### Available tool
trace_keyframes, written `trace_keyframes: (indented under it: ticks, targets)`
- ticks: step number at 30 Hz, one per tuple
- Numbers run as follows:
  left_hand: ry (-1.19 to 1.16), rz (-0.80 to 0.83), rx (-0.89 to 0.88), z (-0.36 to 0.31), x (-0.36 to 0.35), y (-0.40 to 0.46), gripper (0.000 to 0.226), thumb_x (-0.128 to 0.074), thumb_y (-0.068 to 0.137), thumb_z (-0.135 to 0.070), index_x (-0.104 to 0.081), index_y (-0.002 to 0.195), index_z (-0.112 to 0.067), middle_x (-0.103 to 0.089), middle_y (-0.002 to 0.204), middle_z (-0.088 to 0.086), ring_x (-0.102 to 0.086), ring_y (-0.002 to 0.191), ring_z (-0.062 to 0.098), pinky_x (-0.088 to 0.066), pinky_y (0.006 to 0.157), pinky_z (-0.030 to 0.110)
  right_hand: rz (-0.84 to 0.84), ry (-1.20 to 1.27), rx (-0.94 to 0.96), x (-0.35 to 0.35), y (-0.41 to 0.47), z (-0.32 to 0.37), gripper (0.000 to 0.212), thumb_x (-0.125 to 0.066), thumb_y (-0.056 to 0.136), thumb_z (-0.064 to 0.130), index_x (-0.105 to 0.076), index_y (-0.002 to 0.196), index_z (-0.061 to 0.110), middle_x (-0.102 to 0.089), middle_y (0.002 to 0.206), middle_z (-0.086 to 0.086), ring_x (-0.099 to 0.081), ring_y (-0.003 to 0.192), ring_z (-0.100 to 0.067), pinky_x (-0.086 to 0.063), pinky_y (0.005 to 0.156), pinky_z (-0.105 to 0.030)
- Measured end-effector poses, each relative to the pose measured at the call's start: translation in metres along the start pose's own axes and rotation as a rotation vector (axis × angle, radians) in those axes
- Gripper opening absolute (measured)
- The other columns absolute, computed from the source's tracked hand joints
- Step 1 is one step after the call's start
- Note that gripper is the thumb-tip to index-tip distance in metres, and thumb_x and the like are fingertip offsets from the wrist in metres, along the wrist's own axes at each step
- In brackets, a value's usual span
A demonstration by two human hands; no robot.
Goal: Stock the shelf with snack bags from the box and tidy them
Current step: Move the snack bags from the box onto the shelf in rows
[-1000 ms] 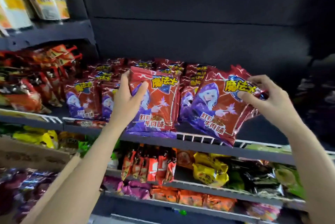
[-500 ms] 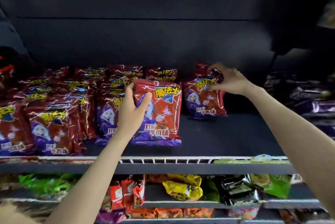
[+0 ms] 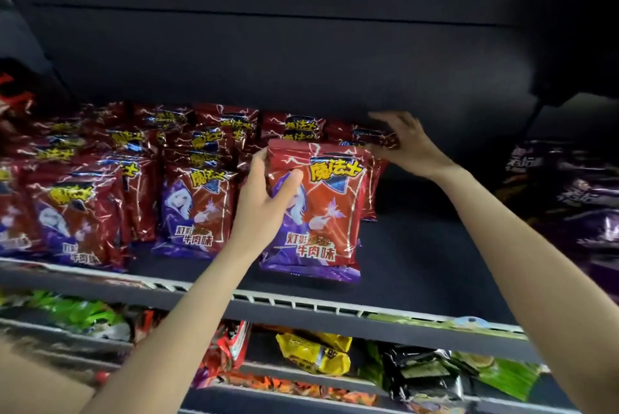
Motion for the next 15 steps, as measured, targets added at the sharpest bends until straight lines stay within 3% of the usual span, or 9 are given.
trace_keyframes:
  ticks: [3, 6, 8, 10, 12, 15]
  targets:
    - [-0.010, 0.011, -0.007, -0.010, -0.030, 0.008, 0.048, -0.053, 0.093, -0.033, -0.034, 0.136, -0.021, -0.056, 0.110, -0.021, -0.057, 0.102, -0.005, -0.048, 0.090, 0.021, -0.157, 0.316, -0.073, 0.018, -0.034, 0.000, 0.044, -0.049, 0.089, 0.057, -0.046, 0.130, 0.041, -0.047, 0.131, 0.013, -0.027, 0.138, -0.016, -0.027, 0.110, -0.033]
    - [0.025, 0.014, -0.006, -0.002, -0.063, 0.017, 0.055, -0.050, 0.096, -0.027, -0.024, 0.143, -0.016, -0.044, 0.130, -0.013, -0.043, 0.123, 0.002, -0.033, 0.101, 0.016, -0.087, 0.521, -0.153, 0.001, -0.066, 0.006, 0.054, -0.044, 0.090, 0.055, -0.038, 0.139, 0.033, -0.048, 0.130, 0.014, -0.044, 0.125, -0.009, -0.038, 0.098, -0.023]
    - [0.050, -0.035, -0.074, 0.003, -0.076, 0.021, 0.064, -0.047, 0.097, -0.019, -0.009, 0.149, -0.014, -0.021, 0.151, -0.005, -0.018, 0.135, -0.001, -0.017, 0.108, 0.013, -0.026, 0.530, -0.156, -0.017, -0.083, 0.012, 0.078, -0.054, 0.083, 0.053, -0.018, 0.148, 0.031, -0.046, 0.128, 0.018, -0.051, 0.117, -0.005, -0.043, 0.095, -0.022]
    - [0.134, -0.062, -0.164, 0.010, -0.081, 0.023, 0.069, -0.046, 0.096, -0.008, -0.002, 0.149, -0.017, -0.006, 0.157, 0.002, -0.005, 0.139, 0.001, -0.012, 0.113, 0.022, -0.006, 0.535, -0.107, -0.034, -0.090, 0.013, 0.100, -0.069, 0.078, 0.042, 0.001, 0.149, 0.036, -0.042, 0.134, 0.017, -0.053, 0.118, -0.005, -0.047, 0.096, -0.026]
    - [0.272, -0.017, -0.225, 0.018, -0.084, 0.025, 0.073, -0.049, 0.094, -0.006, -0.002, 0.149, -0.016, 0.000, 0.157, 0.008, -0.002, 0.143, 0.013, -0.013, 0.115, 0.028, -0.022, 0.462, -0.069, -0.049, -0.091, 0.010, 0.108, -0.077, 0.077, 0.026, 0.003, 0.147, 0.041, -0.038, 0.143, 0.007, -0.049, 0.125, -0.012, -0.047, 0.100, -0.037]
    - [0.638, 0.043, -0.313, 0.023, -0.083, 0.027, 0.072, -0.050, 0.095, -0.020, -0.004, 0.149, -0.012, 0.006, 0.157, 0.012, 0.009, 0.144, 0.023, -0.005, 0.115, 0.032, -0.114, 0.322, -0.103, -0.058, -0.088, 0.007, 0.102, -0.075, 0.078, 0.019, -0.003, 0.147, 0.041, -0.042, 0.140, -0.001, -0.051, 0.121, -0.017, -0.050, 0.094, -0.046]
Point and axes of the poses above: each hand's wrist, its own y-axis towards the middle knuckle, its own x-axis out of the back of the hand, z = x × y, the point moved 6 cm from there along y, towards the middle knuckle
